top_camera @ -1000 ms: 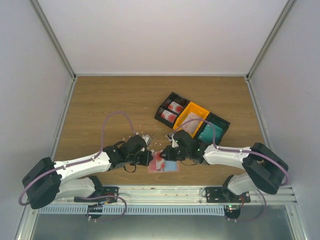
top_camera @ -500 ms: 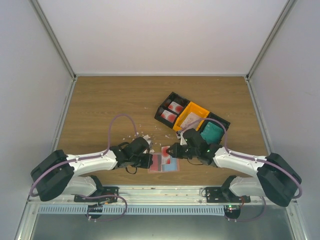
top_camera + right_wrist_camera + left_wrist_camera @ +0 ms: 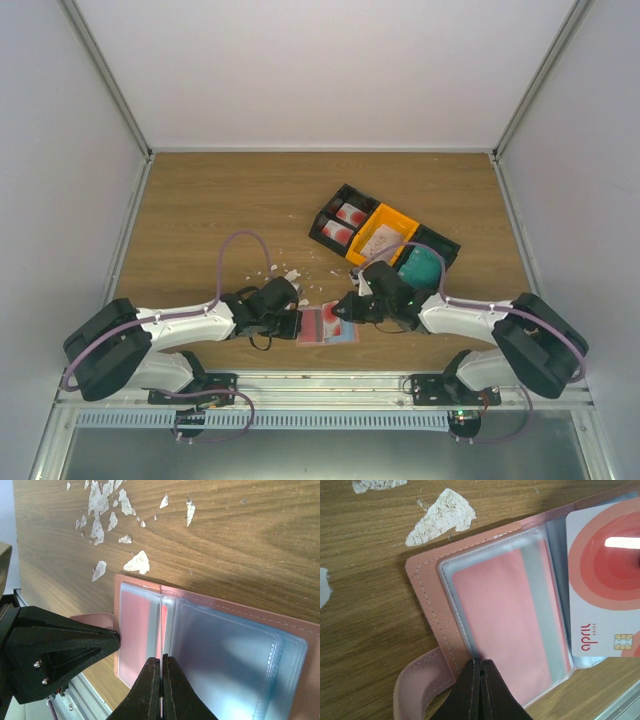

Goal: Put the credit cards into the card holder
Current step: Insert the credit card into the card holder.

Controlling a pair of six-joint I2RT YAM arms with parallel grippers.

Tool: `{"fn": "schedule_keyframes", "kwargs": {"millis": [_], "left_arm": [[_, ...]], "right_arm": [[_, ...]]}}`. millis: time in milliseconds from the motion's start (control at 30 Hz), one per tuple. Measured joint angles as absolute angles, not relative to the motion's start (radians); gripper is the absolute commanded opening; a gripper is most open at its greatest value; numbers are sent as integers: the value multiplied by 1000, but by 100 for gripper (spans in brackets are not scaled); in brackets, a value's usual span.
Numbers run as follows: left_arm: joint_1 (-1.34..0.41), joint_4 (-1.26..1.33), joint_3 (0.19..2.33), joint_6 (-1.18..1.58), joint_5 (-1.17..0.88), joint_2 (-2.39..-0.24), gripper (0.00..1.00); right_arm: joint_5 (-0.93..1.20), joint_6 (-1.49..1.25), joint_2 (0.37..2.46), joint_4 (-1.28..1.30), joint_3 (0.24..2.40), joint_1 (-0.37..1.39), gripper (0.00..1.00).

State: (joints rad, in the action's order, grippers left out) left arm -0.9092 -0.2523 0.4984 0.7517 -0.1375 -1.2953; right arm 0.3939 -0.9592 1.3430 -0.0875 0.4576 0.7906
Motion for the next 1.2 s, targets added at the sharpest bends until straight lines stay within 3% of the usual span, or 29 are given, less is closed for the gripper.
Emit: {"fn": "schedule_keyframes", "kwargs": {"millis": [1200], "left_arm": [[-909,-219,474,753,-138,-1285,0]], "right_arm": [[459,-1045,1398,-257,390,780,1]]}}
